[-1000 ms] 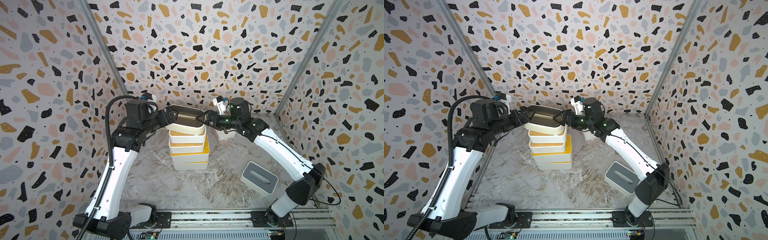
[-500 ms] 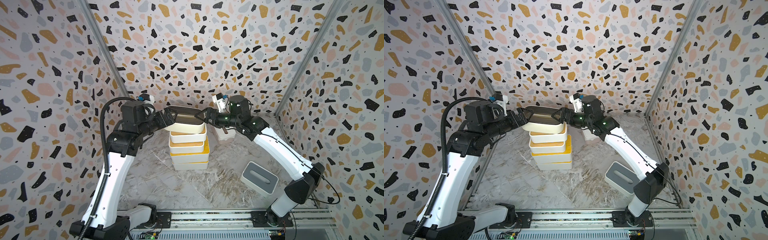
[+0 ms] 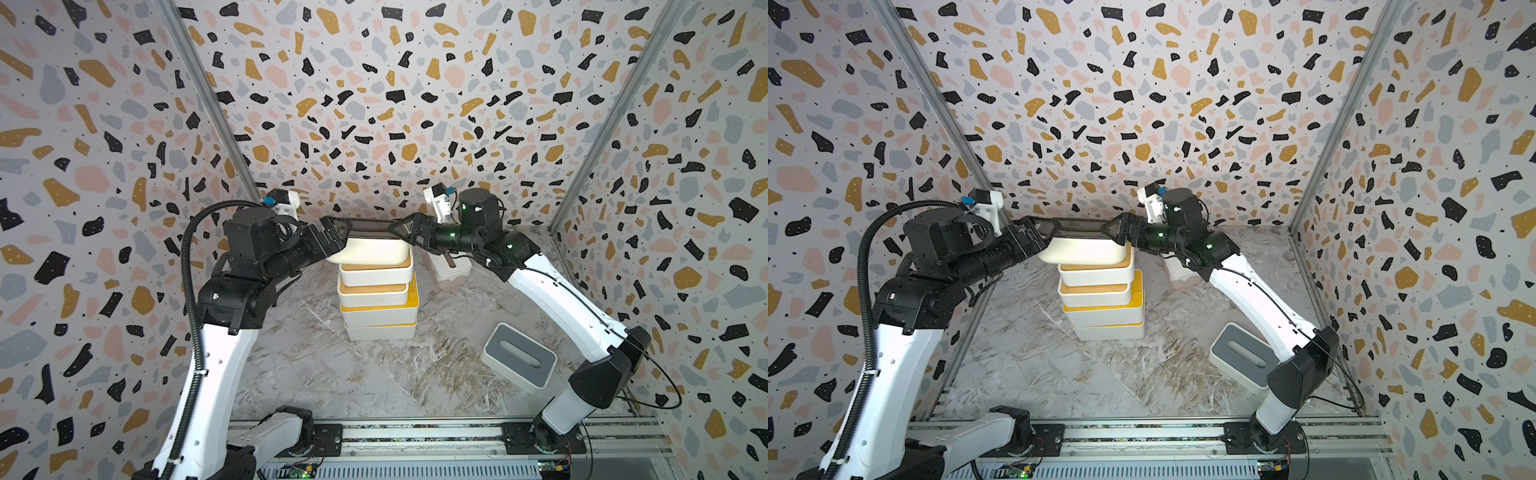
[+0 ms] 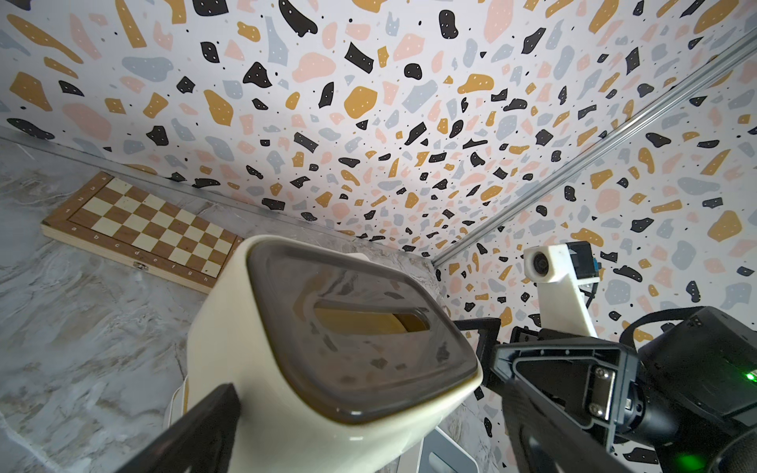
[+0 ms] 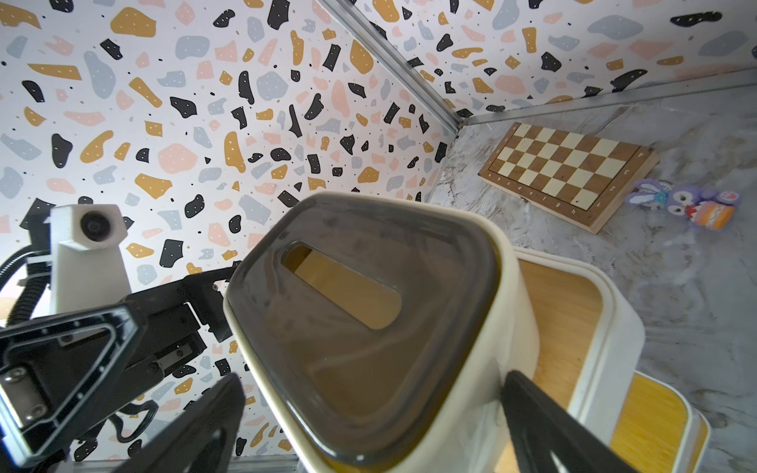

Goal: Stack the tissue boxes
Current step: Adjust the tissue box on the tissue box.

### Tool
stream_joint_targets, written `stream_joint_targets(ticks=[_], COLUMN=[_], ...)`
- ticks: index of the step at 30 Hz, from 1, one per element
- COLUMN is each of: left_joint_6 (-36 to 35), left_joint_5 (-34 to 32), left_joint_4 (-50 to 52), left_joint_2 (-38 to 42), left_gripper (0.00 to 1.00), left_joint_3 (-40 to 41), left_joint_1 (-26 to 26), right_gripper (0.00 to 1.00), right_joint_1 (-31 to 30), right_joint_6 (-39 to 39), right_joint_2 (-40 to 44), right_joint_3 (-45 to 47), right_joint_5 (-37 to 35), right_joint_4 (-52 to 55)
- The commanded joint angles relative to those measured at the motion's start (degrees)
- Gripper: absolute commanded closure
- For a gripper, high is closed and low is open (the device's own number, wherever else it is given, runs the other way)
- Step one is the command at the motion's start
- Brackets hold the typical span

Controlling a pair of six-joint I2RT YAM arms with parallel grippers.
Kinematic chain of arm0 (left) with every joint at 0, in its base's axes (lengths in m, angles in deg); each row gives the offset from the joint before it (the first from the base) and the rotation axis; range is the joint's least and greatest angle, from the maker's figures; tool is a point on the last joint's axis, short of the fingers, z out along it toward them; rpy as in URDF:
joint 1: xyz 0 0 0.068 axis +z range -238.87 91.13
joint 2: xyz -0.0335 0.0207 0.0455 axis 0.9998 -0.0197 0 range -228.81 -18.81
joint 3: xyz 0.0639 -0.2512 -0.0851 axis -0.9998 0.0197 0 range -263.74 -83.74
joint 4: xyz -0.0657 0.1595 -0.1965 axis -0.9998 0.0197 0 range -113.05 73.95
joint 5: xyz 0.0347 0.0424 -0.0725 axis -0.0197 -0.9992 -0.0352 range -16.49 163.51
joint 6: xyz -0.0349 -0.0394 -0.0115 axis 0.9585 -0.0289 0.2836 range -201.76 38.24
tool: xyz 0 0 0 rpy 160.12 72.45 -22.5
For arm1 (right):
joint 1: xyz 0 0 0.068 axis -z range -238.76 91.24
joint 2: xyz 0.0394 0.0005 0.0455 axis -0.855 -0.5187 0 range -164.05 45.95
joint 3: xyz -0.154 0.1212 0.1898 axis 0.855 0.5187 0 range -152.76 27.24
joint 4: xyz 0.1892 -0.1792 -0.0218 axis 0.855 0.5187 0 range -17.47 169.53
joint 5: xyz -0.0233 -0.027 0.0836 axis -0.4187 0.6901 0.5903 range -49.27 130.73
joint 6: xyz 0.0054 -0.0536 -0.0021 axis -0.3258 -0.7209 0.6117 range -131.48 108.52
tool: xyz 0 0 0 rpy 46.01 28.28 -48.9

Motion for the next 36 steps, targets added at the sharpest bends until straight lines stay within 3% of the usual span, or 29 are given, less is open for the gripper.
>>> stream_joint_targets(ticks=[1,16,36], left_joint_6=[3.4,6.2,1.4], left_joint_5=[7.9,11.1,2.2], left_joint_4=[-4.9,-8.4,-3.2], left_joint_2=[0.2,2.5,2.5], left_gripper=[0.01,0.0,0.01], left_joint_3=[2.7,9.3,5.4], left_joint_1=[-0.9,-1.7,-1.7], right_gripper=[0.01,0.01,0.01], right_joint_1=[-2.0,-1.5,4.7], right_joint_6=[0.1,-2.0,1.0], right_joint_2=[3.3,5.6,11.1], right_joint_3=[-3.2,-1.4,9.6], right_joint_5=[4.5,0.6,2.0], right_joint_4=[-2.5,-0.1,-3.7])
